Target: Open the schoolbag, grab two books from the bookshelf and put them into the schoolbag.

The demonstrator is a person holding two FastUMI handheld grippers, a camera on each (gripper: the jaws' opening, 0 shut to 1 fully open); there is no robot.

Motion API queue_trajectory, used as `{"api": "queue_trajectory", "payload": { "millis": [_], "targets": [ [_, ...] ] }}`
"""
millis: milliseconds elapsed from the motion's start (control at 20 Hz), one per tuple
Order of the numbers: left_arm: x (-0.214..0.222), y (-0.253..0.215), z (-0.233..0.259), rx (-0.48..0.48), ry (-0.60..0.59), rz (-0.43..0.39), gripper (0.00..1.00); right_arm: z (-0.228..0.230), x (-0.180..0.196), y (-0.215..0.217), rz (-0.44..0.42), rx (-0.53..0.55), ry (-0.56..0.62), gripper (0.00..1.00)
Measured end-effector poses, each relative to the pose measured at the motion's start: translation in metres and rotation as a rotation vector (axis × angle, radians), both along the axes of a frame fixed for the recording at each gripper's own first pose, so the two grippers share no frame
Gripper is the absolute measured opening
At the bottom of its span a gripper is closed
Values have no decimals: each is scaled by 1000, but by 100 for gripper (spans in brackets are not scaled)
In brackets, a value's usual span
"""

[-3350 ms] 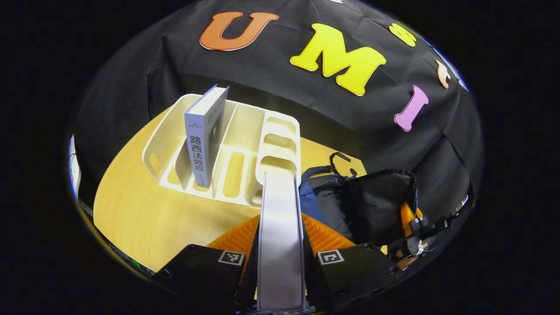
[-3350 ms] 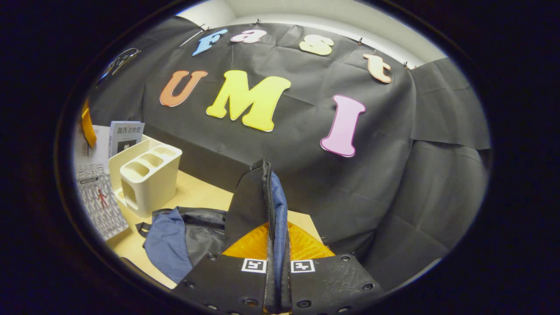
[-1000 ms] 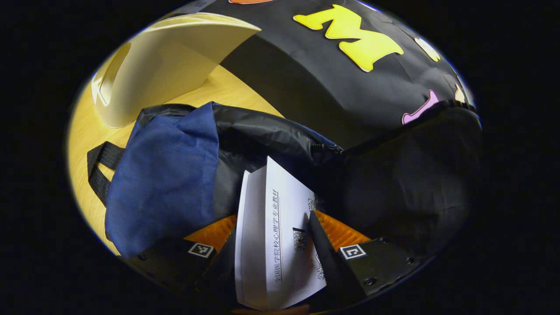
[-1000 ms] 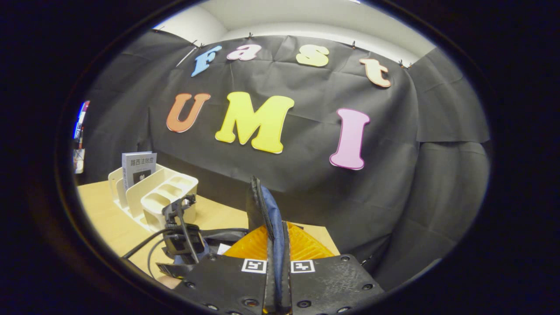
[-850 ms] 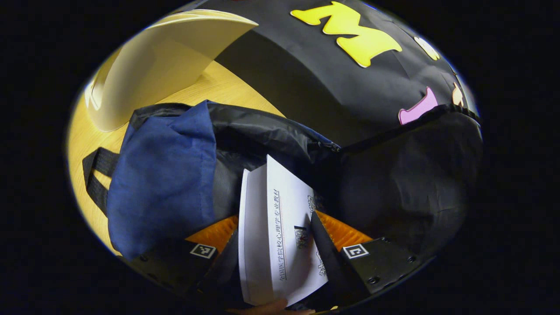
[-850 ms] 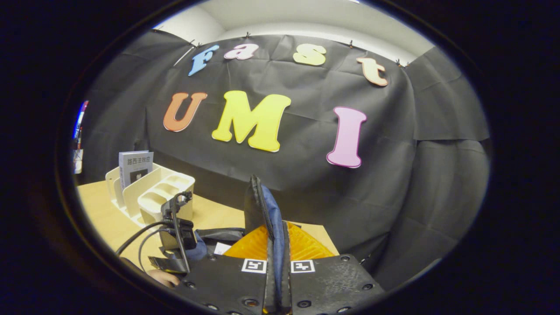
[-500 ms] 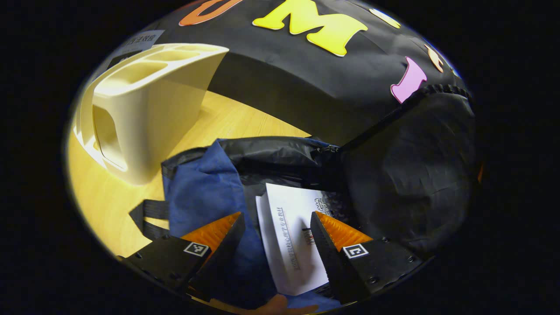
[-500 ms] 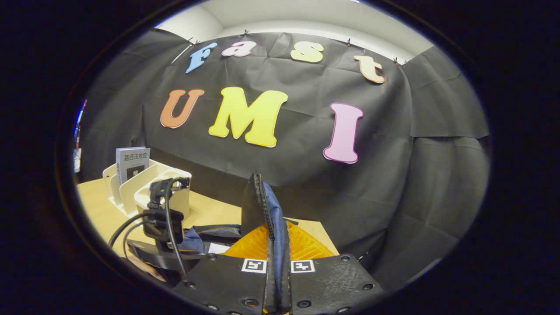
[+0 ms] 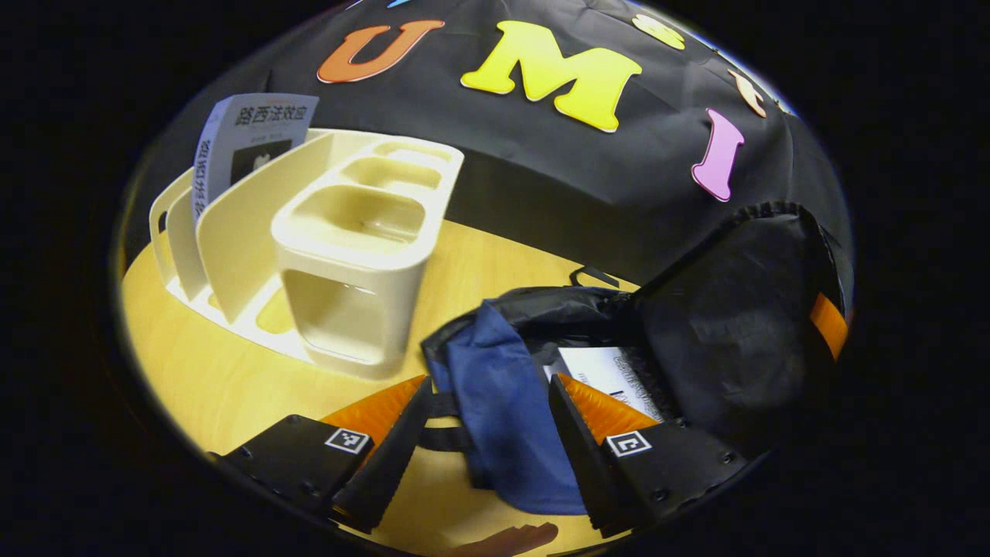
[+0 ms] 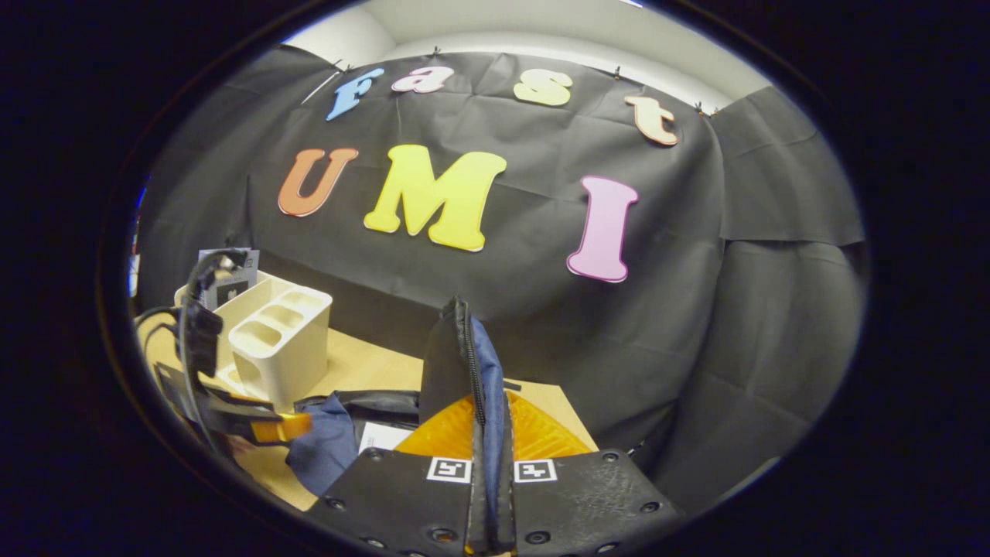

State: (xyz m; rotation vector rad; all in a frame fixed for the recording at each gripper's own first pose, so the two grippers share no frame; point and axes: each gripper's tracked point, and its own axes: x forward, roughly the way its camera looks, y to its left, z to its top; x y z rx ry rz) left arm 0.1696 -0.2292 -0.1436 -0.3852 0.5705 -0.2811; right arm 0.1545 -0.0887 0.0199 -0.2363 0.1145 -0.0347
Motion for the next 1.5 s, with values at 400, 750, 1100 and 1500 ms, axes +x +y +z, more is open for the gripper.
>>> {"api": "queue_trajectory", "payload": {
  "millis": [400,750,1100,1500],
  "targets": [
    [-13,108,21,123,-68,82,95,-10,15,24,-1,-14,31,5],
    [2,173,54,215,-153,152,95,-7,14,25,-36,-48,20,5],
    [21,227,103,306,-232,182,98,-7,0,18,-59,-31,21,6],
    [75,274,146,378,-197,166,97,-3,-9,8,-63,-14,14,9]
  ]
}}
